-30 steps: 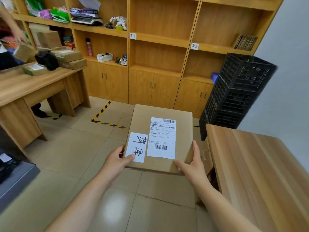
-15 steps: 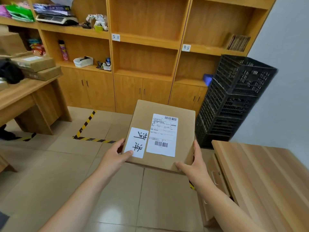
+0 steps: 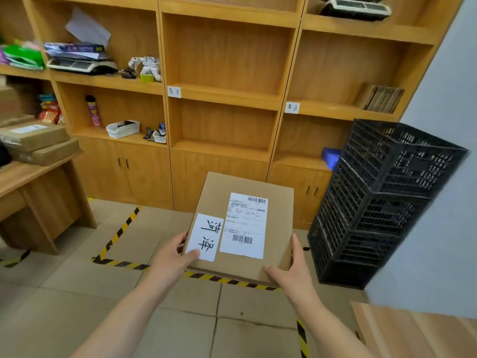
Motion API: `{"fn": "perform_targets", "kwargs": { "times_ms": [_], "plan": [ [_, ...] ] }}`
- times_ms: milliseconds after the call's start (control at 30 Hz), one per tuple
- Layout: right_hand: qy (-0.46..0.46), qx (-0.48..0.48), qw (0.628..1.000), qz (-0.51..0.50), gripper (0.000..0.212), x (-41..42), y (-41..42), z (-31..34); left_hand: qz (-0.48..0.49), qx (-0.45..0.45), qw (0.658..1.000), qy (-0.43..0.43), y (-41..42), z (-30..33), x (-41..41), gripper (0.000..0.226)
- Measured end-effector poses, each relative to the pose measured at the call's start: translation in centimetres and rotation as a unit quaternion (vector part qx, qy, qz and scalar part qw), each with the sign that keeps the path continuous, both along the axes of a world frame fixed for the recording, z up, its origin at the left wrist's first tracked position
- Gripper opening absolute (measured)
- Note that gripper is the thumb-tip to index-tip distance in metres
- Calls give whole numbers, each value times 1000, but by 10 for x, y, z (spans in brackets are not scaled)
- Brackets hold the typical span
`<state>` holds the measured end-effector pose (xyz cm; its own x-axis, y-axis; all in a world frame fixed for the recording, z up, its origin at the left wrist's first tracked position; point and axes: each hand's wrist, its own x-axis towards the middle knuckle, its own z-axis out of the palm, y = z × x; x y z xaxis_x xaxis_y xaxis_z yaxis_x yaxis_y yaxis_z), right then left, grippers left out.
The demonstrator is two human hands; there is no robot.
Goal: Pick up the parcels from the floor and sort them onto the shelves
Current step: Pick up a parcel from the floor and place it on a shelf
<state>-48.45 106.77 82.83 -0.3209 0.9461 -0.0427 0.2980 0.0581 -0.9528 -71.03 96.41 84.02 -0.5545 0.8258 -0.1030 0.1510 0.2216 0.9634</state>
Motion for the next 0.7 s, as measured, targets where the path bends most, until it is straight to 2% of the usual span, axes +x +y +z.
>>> {"fn": "perform_targets", "kwargs": {
  "times_ms": [367, 700],
  "plan": [
    [21, 12, 1000, 17, 96, -64, 156, 23, 30, -6, 999, 39, 156, 7, -59, 54],
    [20, 26, 999, -29, 95, -146, 282, 32, -13, 18, 1000, 16, 300, 7, -149, 54]
  ]
}}
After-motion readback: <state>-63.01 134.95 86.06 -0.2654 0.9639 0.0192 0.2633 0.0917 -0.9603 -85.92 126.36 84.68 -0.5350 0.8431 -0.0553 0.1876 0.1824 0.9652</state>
